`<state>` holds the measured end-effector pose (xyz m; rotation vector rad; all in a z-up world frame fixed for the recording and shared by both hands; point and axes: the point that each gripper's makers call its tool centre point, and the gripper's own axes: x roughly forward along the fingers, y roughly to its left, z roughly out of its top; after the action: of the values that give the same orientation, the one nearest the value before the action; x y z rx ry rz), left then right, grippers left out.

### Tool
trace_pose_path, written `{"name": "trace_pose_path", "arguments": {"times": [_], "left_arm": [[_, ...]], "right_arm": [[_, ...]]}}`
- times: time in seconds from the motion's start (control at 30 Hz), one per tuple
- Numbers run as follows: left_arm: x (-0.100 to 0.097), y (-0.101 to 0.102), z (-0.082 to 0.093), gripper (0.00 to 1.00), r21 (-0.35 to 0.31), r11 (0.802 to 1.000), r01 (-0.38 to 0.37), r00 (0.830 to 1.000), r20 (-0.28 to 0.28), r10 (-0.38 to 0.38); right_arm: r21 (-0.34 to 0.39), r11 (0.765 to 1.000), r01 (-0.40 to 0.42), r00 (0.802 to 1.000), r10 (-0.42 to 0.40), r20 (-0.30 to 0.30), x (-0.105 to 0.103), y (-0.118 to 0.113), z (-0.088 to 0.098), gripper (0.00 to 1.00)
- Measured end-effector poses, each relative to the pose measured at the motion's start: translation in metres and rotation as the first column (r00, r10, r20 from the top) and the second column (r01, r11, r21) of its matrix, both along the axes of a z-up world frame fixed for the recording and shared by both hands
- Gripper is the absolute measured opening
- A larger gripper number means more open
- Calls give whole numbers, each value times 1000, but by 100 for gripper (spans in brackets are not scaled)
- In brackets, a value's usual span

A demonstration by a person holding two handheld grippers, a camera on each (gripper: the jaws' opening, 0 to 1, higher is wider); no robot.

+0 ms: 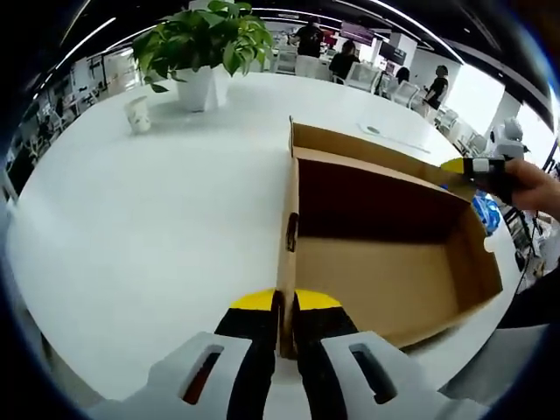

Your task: Operate the shoe box by opening the lid, removing the specified soft item, and placing it in the target area until the item is outside and the box remains undamaged.

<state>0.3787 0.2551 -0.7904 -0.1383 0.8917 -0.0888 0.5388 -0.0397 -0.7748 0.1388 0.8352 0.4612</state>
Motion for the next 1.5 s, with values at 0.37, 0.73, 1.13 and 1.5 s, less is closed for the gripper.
{"name": "trace_pose_path", "arguments": {"times": [0.37, 0.73, 1.13, 1.5], "left_arm": [[-1, 0, 0, 4, 3, 1000, -10, 1000, 5, 10], [-2, -1, 1, 4, 9, 1000, 1, 1000, 8, -1], [-2, -2, 1, 3, 8, 1000, 0, 1000, -19, 0], [-2, -2, 1, 3, -8, 999, -32, 999, -19, 31]], "right_arm": [[-63, 995, 75, 991, -82, -110, 24, -5, -37, 14], [-158, 983, 92, 991, -105, -78, 36, -17, -30, 1], [-102, 987, 122, 992, -124, -10, 32, -20, 9, 0], [-109, 993, 48, 996, -40, 80, 24, -18, 53, 0]]}}
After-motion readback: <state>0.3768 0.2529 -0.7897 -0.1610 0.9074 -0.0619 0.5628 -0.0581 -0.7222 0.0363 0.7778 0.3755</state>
